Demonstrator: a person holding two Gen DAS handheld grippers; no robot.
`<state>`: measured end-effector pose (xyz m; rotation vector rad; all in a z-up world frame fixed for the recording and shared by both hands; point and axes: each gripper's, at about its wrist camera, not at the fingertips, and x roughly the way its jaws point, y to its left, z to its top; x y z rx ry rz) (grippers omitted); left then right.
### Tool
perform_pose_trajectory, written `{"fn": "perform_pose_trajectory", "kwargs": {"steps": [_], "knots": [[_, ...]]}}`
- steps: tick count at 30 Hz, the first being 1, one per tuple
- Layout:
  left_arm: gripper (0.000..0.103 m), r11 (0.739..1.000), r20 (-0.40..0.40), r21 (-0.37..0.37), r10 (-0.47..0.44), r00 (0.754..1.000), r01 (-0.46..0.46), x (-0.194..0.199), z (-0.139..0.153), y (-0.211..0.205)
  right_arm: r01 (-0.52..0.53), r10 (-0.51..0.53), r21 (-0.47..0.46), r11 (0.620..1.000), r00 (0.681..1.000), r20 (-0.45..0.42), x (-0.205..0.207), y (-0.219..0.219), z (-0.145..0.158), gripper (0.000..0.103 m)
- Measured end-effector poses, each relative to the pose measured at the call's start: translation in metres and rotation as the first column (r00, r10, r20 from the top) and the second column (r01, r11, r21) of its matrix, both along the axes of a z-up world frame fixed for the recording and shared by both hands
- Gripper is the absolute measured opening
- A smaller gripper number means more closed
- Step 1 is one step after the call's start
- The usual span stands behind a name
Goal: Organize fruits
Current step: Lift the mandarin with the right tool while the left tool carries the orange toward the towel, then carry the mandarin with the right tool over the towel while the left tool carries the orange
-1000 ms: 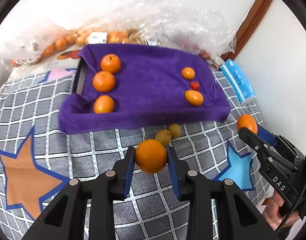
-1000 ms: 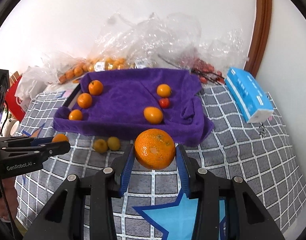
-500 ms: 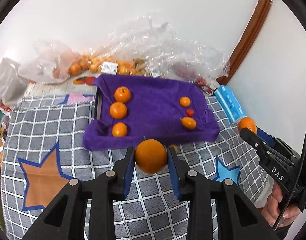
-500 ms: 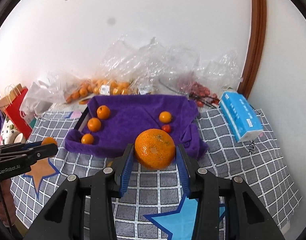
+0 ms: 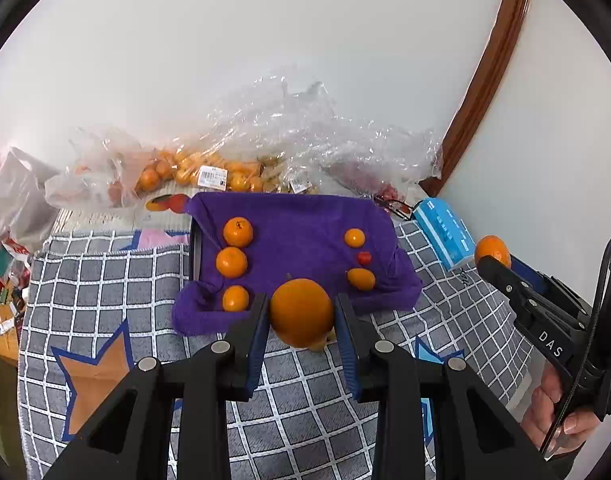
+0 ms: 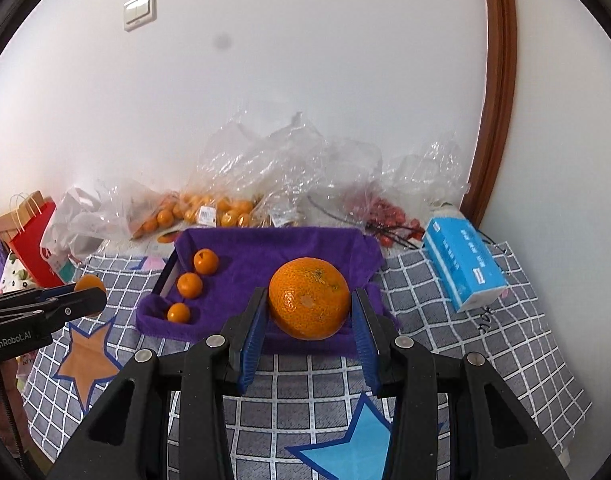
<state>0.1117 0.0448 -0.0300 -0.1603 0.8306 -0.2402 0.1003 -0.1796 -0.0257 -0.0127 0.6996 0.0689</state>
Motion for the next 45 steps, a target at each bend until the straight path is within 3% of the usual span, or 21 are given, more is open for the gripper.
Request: {"fn": "perform_pose_trajectory", "kwargs": {"steps": [19,45], "knots": [[0.030,1.000,0.055,-0.013,0.004,0.998,-0.003,0.011,0.021,0.002,-0.001,0.002,-0.015,1.000,0.999,0.050,0.012,0.005,0.025,0.041],[0.030,1.000,0.064,-0.021,0.012,0.998,-0.010,0.043,0.024,0.007,-0.001,0.002,-0.022,1.000,0.999,0.054,0.042,0.009,0.025,0.041]]}}
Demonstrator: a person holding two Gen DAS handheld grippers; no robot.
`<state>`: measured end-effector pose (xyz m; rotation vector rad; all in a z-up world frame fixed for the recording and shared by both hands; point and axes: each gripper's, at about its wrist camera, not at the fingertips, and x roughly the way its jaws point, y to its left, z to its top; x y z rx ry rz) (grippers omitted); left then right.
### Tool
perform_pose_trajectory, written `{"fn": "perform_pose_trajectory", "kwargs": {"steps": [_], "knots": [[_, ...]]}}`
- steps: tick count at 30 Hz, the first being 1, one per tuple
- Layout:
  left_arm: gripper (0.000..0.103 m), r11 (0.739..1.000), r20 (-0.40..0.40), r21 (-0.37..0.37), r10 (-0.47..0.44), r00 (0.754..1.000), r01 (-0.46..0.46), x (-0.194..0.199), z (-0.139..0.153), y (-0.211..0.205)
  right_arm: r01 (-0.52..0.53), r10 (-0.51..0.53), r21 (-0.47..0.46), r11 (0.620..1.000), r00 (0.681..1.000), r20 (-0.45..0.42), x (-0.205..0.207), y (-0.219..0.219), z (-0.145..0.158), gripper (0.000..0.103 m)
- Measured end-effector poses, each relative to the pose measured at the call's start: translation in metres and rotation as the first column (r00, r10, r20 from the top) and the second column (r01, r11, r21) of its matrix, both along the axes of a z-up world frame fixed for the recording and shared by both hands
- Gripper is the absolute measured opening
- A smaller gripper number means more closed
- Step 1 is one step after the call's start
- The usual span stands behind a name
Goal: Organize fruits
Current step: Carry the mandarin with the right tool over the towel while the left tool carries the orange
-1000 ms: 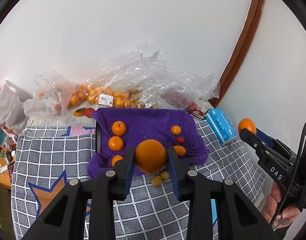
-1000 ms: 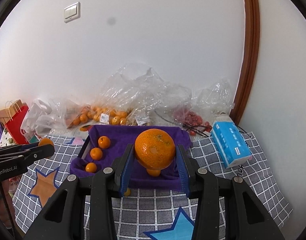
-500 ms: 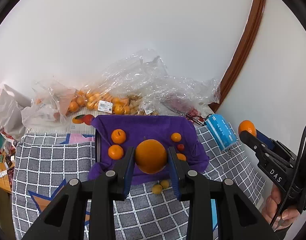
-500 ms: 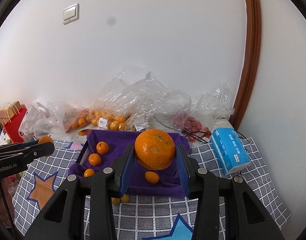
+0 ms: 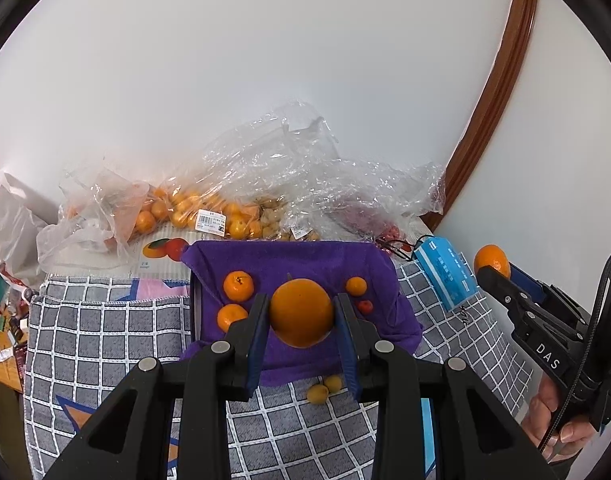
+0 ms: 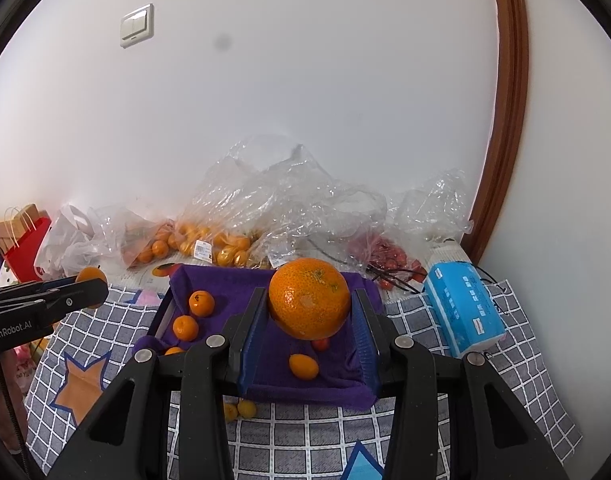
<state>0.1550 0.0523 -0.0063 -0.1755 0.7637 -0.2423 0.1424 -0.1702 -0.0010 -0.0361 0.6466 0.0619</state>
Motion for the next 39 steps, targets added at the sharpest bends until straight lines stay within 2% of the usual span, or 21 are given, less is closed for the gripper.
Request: {"fn": "perform_pose_trajectory", "kwargs": {"steps": [14,39], "knots": [[0.030,1.000,0.007,0.012,0.027,1.000,-0.027,0.021,-0.002,0.000,-0.014,0.014,0.004,1.000,1.000,0.010,0.022,-0.003,-0.001,0.041],[0.030,0.998,-0.029,0.034,0.057,0.998,-0.056,0.072,-0.019,-0.002,-0.019,0.020,0.022,1.000,1.000,-0.022,0.072,-0.015,-0.026,0.041]]}}
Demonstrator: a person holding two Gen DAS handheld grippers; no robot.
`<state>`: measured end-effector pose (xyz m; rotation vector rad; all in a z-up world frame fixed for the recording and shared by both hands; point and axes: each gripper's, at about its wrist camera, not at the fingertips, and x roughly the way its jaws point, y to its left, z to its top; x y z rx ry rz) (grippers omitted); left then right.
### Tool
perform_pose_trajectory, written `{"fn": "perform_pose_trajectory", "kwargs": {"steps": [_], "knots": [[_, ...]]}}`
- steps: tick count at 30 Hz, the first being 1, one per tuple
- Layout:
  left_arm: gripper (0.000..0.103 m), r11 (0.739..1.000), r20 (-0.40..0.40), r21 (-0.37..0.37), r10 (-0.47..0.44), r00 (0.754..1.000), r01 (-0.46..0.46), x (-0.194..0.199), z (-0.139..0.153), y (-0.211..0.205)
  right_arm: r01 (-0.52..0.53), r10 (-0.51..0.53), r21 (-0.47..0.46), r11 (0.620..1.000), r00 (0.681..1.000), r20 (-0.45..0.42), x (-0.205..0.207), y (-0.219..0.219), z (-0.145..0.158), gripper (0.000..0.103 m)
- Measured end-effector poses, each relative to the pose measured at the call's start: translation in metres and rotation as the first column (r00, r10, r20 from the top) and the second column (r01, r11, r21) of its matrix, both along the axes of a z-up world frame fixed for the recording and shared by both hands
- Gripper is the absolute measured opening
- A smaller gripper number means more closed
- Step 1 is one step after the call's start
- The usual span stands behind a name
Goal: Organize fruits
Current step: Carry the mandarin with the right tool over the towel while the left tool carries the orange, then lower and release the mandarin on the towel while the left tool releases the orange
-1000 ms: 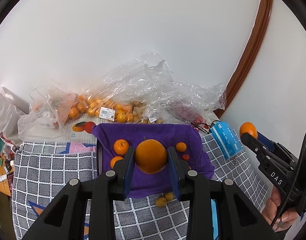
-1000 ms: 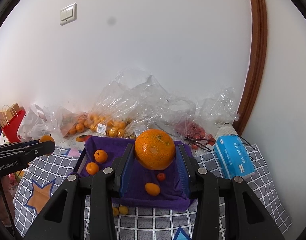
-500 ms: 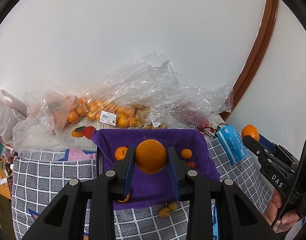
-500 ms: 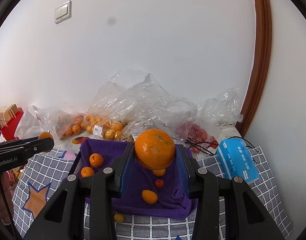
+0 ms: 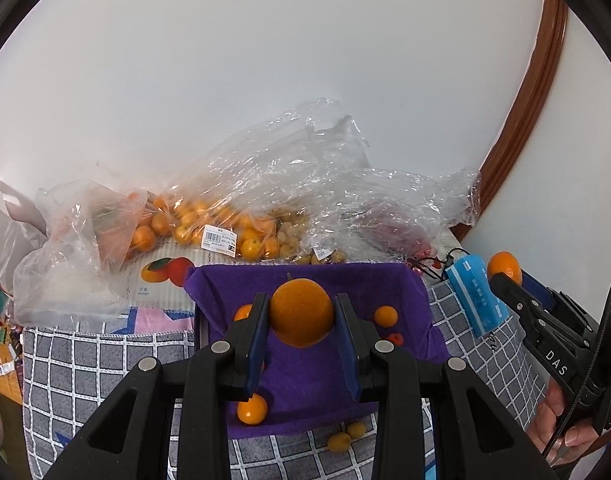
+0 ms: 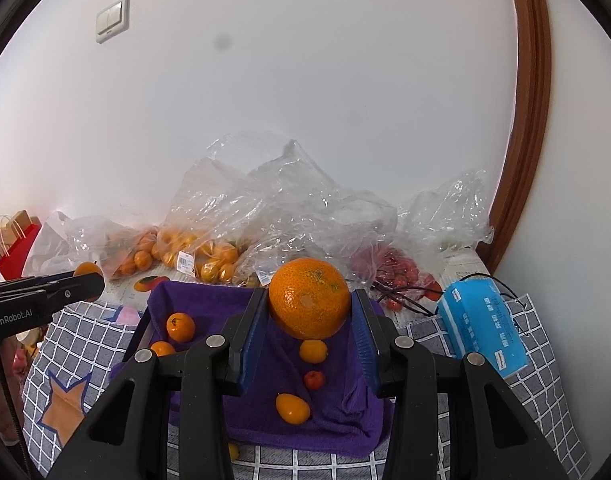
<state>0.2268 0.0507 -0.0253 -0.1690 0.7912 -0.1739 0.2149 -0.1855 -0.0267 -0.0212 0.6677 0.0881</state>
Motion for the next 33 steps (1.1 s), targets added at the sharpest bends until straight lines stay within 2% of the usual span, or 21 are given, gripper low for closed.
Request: {"fn": "perform_pose_trajectory", "kwargs": {"steps": [10,33], "knots": [[0.030,1.000,-0.025,-0.001,0.008,1.000,-0.008,0.024,-0.013,0.006,-0.008,0.007,-0.002,1.000,0.999,-0.038,0.020,0.001,-0.021,0.041],[0.030,1.000,-0.166,-0.013,-0.020,0.986,0.018,0.065,-0.082,0.004,-0.039,0.041,0.010,0.999,0.979,-0.202,0.058,0.014,-0.103,0.041]]}}
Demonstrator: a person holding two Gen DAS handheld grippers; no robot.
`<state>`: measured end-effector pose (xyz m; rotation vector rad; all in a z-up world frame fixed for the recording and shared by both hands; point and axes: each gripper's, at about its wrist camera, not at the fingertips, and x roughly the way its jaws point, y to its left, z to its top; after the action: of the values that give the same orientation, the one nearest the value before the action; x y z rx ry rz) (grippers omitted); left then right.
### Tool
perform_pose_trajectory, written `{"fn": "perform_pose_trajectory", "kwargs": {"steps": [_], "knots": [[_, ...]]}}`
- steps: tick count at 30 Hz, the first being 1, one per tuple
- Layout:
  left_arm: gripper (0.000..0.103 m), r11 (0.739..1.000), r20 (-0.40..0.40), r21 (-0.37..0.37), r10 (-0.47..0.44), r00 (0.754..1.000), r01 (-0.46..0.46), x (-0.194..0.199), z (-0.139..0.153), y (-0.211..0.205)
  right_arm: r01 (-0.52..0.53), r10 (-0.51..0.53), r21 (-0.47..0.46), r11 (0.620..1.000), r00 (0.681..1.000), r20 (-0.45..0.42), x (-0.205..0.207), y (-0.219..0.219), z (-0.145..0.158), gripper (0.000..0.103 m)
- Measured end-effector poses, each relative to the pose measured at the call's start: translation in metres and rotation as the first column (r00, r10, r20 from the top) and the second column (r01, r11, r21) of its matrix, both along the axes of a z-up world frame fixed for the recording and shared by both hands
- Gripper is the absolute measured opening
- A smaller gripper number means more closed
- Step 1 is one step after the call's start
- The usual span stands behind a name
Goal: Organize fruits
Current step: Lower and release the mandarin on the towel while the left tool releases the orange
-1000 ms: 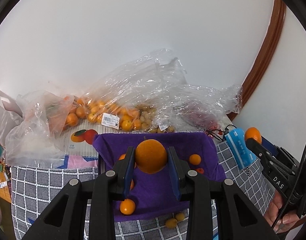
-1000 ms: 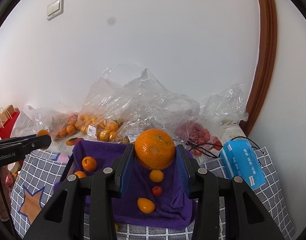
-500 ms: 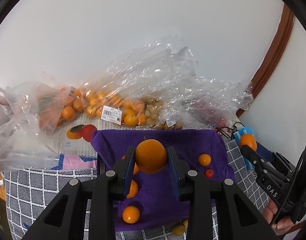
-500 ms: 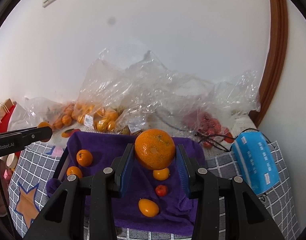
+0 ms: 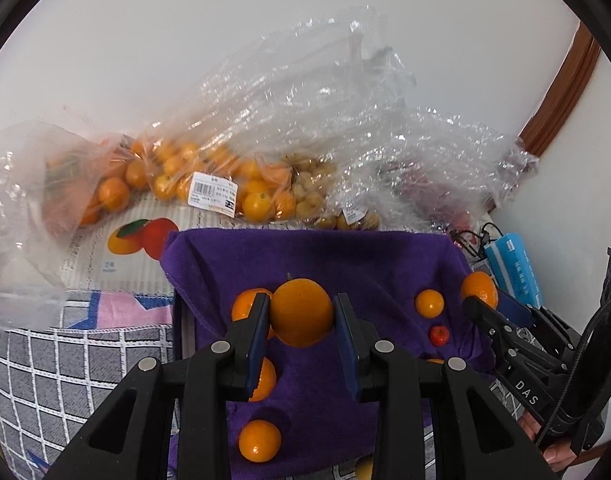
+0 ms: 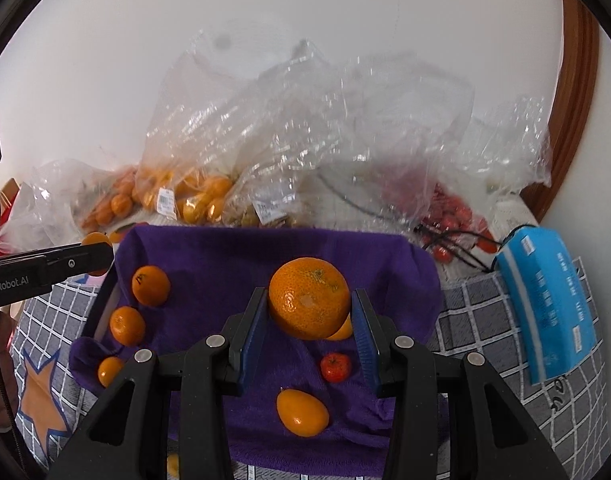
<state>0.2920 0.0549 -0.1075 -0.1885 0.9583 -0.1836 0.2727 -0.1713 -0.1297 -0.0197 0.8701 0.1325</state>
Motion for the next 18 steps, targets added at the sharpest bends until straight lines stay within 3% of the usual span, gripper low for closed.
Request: {"fn": "perform_pose_trajectory", "kwargs": {"steps": [18], "knots": [[0.030,0.997,-0.087,0.018,-0.068,0.994,0.070,0.016,-0.032,-0.028,-0.020,0.020,-0.001,1.000,0.997,-0.078,0.013,-0.001,-0.044,0.042]]}}
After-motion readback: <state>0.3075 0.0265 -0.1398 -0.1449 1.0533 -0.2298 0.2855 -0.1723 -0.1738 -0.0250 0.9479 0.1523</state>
